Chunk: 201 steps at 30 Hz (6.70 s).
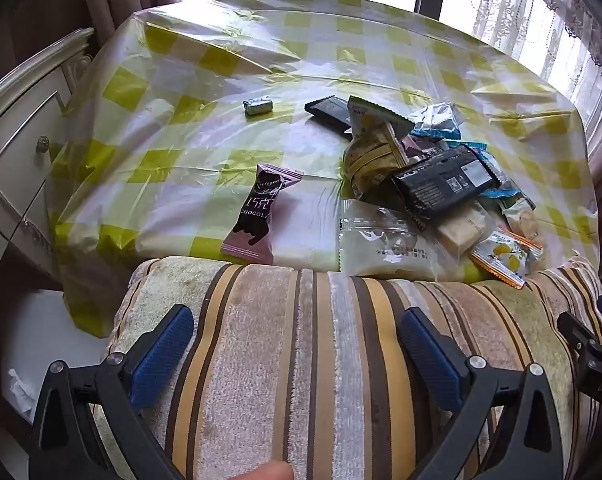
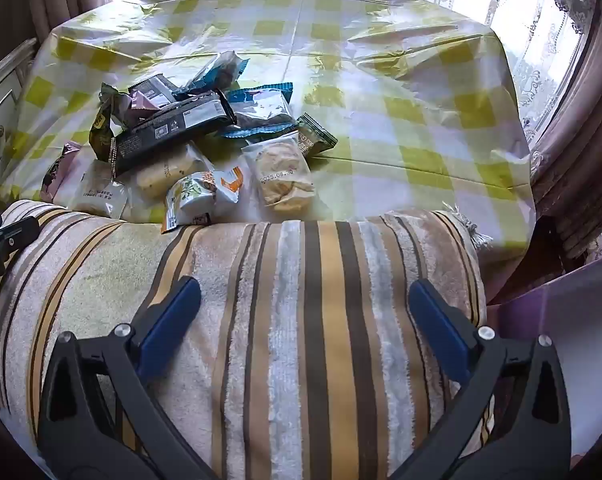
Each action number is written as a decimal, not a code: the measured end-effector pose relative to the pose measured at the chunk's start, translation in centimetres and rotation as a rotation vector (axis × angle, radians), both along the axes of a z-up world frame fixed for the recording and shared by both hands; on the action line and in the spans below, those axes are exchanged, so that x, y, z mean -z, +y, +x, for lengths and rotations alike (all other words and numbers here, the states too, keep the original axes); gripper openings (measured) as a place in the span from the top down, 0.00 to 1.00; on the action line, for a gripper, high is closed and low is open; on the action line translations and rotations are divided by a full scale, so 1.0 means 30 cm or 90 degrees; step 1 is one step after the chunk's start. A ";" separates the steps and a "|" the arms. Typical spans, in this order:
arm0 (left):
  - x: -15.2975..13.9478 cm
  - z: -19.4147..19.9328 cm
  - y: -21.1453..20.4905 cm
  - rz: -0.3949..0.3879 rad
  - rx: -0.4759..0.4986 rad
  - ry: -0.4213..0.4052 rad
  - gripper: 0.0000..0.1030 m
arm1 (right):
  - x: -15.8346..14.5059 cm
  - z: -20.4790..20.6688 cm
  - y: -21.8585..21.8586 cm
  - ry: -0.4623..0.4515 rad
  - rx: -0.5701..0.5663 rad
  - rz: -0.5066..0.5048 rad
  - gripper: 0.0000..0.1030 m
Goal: Organize snacks
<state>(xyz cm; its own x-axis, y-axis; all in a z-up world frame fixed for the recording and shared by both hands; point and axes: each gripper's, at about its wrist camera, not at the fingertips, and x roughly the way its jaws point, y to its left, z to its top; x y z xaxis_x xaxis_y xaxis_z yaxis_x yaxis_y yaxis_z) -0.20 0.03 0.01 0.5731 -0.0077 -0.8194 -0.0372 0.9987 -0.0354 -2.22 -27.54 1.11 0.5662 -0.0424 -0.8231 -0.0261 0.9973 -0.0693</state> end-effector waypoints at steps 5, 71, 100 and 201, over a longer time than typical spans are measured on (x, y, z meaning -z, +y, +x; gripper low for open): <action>0.030 -0.007 0.012 -0.009 -0.008 0.012 0.00 | -0.001 0.005 -0.005 0.000 -0.001 0.002 0.00; 0.017 0.031 -0.028 0.030 -0.016 0.033 0.00 | 0.005 0.002 0.004 0.001 -0.004 -0.007 0.00; 0.016 0.025 -0.024 0.034 -0.010 0.032 0.00 | 0.008 0.000 0.003 -0.001 -0.004 -0.006 0.00; -0.066 0.045 -1.298 -0.167 0.609 0.106 0.77 | 0.148 -0.169 -0.951 -0.018 0.303 0.293 0.60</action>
<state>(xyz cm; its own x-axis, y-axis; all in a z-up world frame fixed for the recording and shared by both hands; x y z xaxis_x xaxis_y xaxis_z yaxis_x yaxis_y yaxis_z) 1.16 -38.89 1.98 0.1100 -0.5963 -0.7952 0.7516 0.5734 -0.3260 -7.30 -56.06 -3.33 0.5941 0.0597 -0.8022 0.4202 0.8274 0.3727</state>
